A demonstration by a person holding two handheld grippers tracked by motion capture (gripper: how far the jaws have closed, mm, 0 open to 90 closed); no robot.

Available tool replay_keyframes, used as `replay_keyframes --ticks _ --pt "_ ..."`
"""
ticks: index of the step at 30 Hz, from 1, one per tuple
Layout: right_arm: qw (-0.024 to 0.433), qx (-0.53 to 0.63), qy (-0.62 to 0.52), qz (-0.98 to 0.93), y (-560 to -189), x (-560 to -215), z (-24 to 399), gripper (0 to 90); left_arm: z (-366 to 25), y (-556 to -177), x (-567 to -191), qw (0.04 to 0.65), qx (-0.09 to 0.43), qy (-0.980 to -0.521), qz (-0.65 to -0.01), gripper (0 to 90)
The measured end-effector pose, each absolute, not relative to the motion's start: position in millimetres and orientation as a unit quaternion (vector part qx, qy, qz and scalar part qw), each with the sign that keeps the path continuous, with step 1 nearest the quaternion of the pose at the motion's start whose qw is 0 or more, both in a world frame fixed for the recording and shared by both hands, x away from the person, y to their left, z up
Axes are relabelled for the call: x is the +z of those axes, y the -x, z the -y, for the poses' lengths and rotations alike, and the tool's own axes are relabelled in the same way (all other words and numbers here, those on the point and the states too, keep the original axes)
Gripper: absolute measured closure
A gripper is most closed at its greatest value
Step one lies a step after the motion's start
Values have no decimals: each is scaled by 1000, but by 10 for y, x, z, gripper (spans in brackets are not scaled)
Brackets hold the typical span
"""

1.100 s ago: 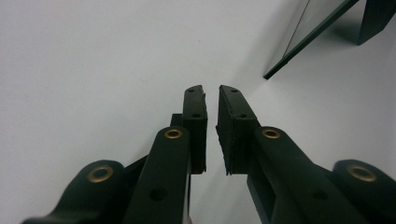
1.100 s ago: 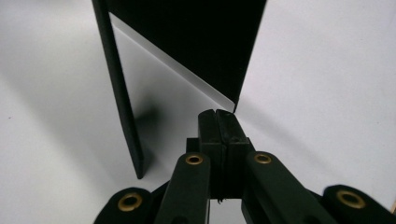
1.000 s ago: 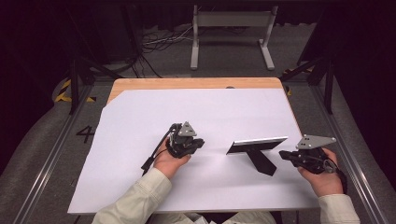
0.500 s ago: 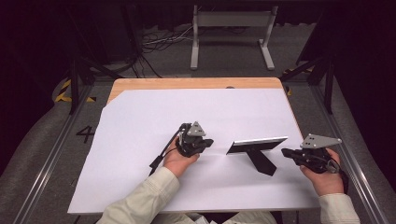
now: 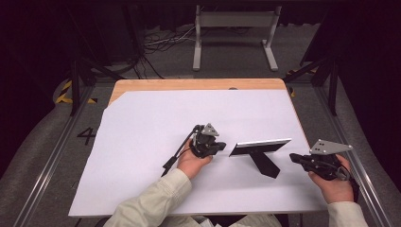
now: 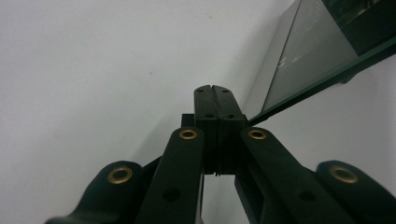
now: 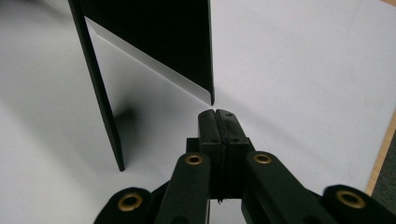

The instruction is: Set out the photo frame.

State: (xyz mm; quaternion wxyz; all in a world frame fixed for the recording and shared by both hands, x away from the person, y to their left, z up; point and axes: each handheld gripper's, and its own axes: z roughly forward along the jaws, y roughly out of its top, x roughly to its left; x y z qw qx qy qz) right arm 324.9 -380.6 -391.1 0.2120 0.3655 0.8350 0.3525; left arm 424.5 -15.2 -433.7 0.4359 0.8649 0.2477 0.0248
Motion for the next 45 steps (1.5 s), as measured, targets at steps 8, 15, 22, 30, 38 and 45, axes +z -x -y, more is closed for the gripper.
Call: replay_keyframes --ticks 8,15,22,30,38,45 --pt "214 352 -367 -834 -3199 -3895 3825 896 256 -4244 -4406 423 13 -875 -235 900" --pt "220 355 -374 -828 -3160 -3859 3877 896 330 -4194 -4435 415 21 -884 -213 900" --pt "225 357 -376 -825 -3144 -3830 3908 896 330 -4202 -4447 414 18 -885 -211 900" --pt "210 368 -389 -818 -3115 -3775 3941 893 340 -4152 -4432 407 0 -894 -186 900" --pt "203 365 -394 -819 -3100 -3738 3939 894 384 -4063 -4406 394 -7 -906 -153 900" --pt "201 360 -399 -819 -3087 -3698 3919 895 463 -3942 -4373 379 -11 -918 -120 900"
